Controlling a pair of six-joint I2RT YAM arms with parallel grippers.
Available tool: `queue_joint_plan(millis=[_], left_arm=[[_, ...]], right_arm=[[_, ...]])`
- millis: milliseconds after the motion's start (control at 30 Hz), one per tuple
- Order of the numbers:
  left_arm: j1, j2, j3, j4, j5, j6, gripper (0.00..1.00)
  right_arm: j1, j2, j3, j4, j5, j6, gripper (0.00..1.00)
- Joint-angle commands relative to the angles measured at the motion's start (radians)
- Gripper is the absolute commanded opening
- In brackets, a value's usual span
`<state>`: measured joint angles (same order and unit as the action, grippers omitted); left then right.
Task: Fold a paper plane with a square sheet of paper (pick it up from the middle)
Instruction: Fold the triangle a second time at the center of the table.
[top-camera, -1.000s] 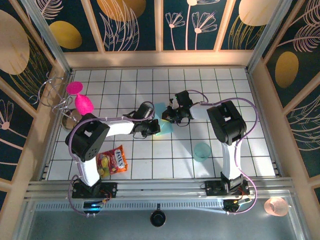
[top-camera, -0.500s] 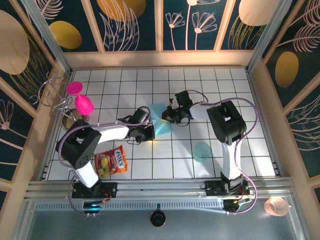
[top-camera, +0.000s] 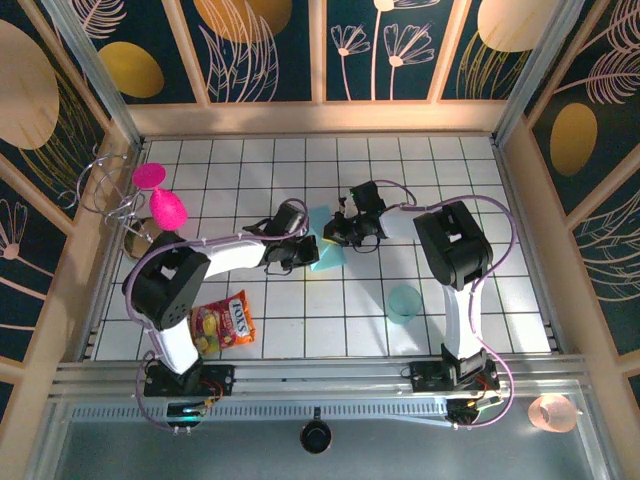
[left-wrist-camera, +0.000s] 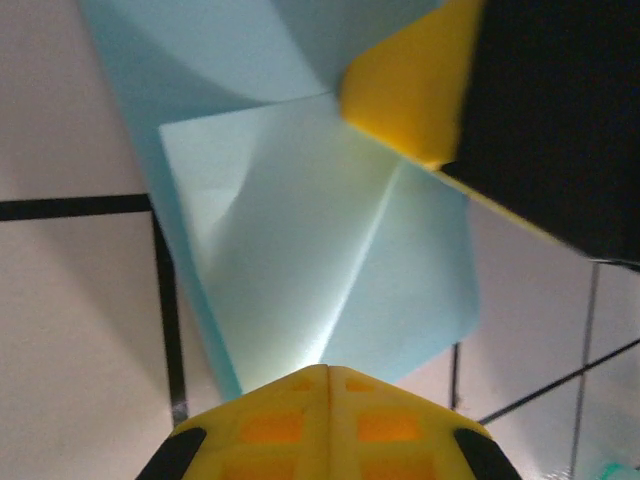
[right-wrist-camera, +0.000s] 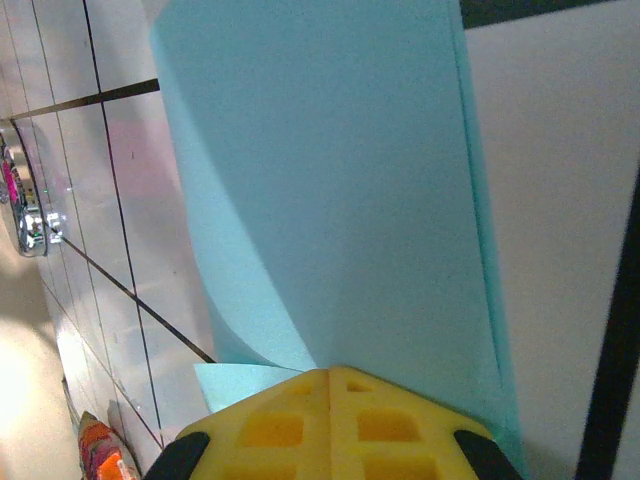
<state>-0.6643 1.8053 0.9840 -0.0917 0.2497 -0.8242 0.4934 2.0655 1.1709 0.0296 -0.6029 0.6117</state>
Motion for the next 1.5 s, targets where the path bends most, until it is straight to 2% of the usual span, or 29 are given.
queue_joint_plan(millis=[0,300,433,633,867,1267,1467], left_arm=[[-0.007,0.030,0.006,-0.026,-0.020,-0.028,0.00],[-0.006,0.033,-0.076,-0.064,-0.067,-0.065,0.00],[-0.006,0.032,-0.096,-0.062,-0.066,-0.071,0.00],[-0.007,0.032,-0.097,-0.051,-0.059,-0.069,0.00],[-0.007,0.026,-0.100,-0.045,-0.055,-0.067,0.00],[-0.006,-0.002,-0.097,-0.026,-0.042,-0.075,0.00],[-0.006,-0.053,-0.075,0.042,-0.004,-0.082,0.00]], right_arm=[[-0.007,0.079,-0.034,-0.069,0.092,0.000,0.01],[-0.013,0.005,0.015,-0.040,0.023,-0.025,0.02],[-0.013,-0.085,0.051,-0.030,-0.016,-0.048,0.07],[0.015,-0.140,0.001,-0.043,-0.018,-0.062,0.09],[0.048,-0.115,-0.049,-0.043,0.002,-0.051,0.04],[0.066,-0.025,-0.031,-0.076,0.013,-0.074,0.03],[0.066,-0.005,-0.034,-0.091,0.047,-0.072,0.03]])
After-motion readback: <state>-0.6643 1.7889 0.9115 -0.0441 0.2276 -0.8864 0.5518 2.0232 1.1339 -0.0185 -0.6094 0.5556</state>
